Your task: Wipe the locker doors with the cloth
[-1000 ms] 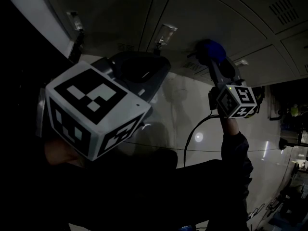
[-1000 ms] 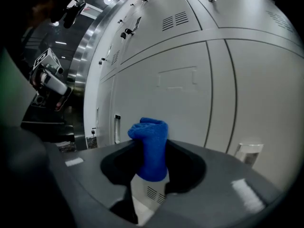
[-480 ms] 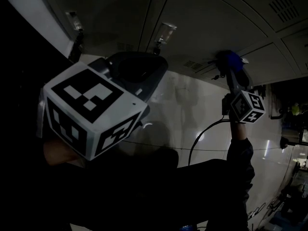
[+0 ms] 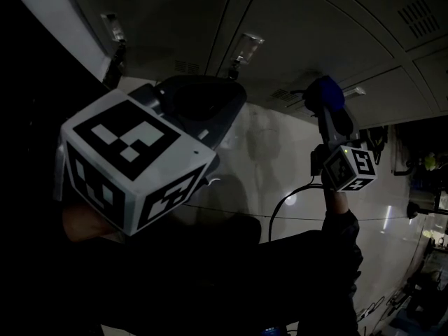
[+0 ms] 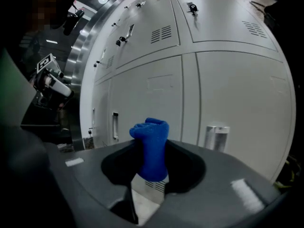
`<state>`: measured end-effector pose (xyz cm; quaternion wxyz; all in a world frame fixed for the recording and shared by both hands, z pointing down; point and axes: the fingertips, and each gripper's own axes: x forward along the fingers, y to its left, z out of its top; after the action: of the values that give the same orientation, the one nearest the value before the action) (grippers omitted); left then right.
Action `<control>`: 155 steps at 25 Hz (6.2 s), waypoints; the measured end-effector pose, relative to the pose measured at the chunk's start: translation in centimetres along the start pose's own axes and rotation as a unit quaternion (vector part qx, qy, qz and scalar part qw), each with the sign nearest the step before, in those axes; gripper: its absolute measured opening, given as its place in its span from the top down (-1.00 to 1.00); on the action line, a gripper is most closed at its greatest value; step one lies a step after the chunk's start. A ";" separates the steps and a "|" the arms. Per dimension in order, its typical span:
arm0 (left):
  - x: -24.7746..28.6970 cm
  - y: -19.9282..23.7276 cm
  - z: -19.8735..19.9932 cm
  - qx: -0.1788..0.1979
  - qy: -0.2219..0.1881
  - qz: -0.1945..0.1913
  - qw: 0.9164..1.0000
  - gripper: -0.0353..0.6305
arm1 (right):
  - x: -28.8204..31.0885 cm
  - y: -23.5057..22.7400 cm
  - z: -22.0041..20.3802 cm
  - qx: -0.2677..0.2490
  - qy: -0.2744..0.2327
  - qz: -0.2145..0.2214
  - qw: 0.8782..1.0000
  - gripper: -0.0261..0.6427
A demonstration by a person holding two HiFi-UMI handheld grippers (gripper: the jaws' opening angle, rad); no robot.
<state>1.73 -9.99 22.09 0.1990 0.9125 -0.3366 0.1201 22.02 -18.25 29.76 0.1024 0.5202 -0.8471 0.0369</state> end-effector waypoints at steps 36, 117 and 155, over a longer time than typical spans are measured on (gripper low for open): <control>-0.7 1.2 -1.5 -0.020 0.015 0.007 1.000 0.95 | 8.7 8.1 -2.6 -0.004 0.016 0.095 0.995 0.52; 0.0 1.0 -2.3 -0.030 0.029 0.003 0.999 0.95 | 4.5 -1.9 -11.4 0.072 0.050 -0.052 0.995 0.52; -1.5 1.7 -2.6 -0.054 0.028 0.007 0.998 0.95 | 14.3 18.8 -12.0 0.040 0.055 0.136 0.988 0.54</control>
<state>-0.76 -9.16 24.39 0.2562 0.8945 -0.3429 0.1291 0.67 -20.20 45.29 0.1217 0.4008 -0.9010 0.1131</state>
